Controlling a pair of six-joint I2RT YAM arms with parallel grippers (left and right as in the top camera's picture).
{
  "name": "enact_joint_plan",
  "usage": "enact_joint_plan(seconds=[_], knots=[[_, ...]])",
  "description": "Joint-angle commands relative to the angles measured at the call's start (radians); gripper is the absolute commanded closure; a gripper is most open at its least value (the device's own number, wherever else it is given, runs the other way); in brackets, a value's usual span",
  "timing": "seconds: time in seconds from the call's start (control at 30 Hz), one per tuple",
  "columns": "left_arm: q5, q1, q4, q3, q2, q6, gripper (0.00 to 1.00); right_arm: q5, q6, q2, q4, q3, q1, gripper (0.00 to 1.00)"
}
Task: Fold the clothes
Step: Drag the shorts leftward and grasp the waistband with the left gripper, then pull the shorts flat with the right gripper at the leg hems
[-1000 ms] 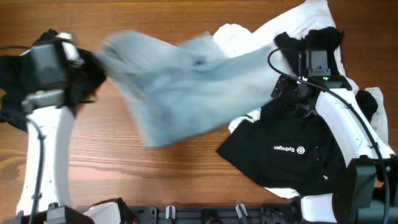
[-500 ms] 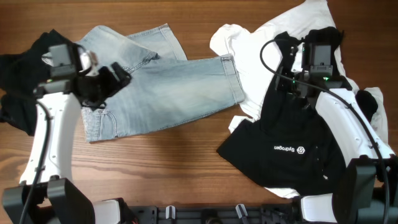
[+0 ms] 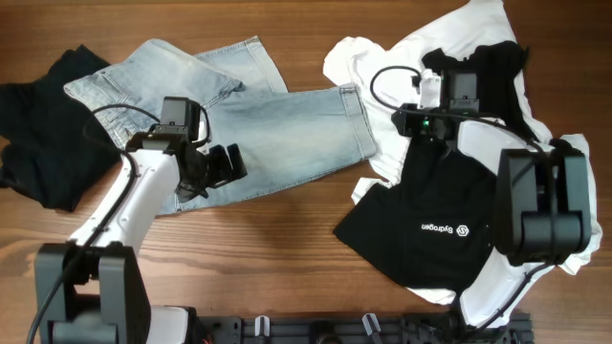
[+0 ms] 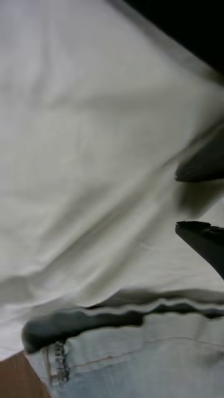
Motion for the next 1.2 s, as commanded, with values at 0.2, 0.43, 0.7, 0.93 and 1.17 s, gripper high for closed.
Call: enact_joint_plan(seconds=[0.2,0.43,0.7,0.93,1.17], knots=[[-0.015,-0.005,0.002,-0.007,0.013,0.008,0.0,0.554,0.241,0.064,-0.211,0.027,-0.423,0.67],[-0.016,-0.005,0.004,-0.007,0.013,0.008,0.0,0.558,0.315,0.01,-0.386,0.22,-0.751,0.55],[-0.016,-0.005,0.004,-0.007,0.013,0.008,0.0,-0.126,-0.05,-0.068,-0.378,0.248,-0.53,0.4],[-0.016,-0.005,-0.027,-0.007,0.014,0.009,0.0,-0.068,-0.1,-0.027,-0.416,0.245,-0.06,0.26],[-0.016,-0.005,-0.026,-0.007,0.014,0.009,0.0,-0.027,-0.061,0.093,-0.472,0.245,0.189,0.27]])
